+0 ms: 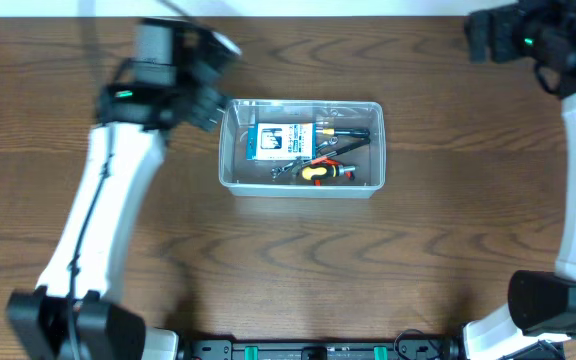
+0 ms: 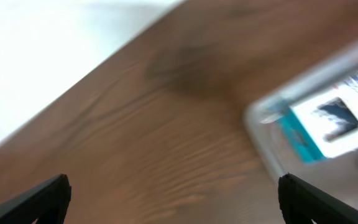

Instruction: Pack container

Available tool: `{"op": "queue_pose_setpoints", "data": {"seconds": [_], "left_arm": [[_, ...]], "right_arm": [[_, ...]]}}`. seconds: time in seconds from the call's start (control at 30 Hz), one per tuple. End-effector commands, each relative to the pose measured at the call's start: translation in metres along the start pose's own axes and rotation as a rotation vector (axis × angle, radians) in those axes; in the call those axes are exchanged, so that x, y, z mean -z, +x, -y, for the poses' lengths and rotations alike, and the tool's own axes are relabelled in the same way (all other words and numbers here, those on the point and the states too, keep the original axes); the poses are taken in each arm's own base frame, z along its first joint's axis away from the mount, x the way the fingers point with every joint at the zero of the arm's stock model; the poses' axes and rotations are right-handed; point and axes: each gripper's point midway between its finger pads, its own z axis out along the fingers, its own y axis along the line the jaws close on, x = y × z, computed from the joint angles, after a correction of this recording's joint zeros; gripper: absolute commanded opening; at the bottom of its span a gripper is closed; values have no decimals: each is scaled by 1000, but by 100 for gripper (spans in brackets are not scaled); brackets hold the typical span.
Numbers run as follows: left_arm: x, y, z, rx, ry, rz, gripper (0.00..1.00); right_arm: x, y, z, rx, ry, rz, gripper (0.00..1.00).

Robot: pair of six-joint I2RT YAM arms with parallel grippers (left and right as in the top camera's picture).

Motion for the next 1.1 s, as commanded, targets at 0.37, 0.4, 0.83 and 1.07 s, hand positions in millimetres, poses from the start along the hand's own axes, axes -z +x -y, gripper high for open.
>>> {"op": "queue_pose_setpoints", "data": {"seconds": [0.37,0.4,0.83,1.07], "left_arm": [[117,35,-64,399,-195,217,98],[124,39,-58,395,-204,239,98],[136,131,52,319,-171,386,98],[118,168,87,296,-135,392,98]], "right_arm": [[23,26,-5,-109,89,-108,99],[30,29,-2,-114,94,-107,99],[99,157,-23,-259,153,31,99],[106,251,-44,-341,147,35,99]]}}
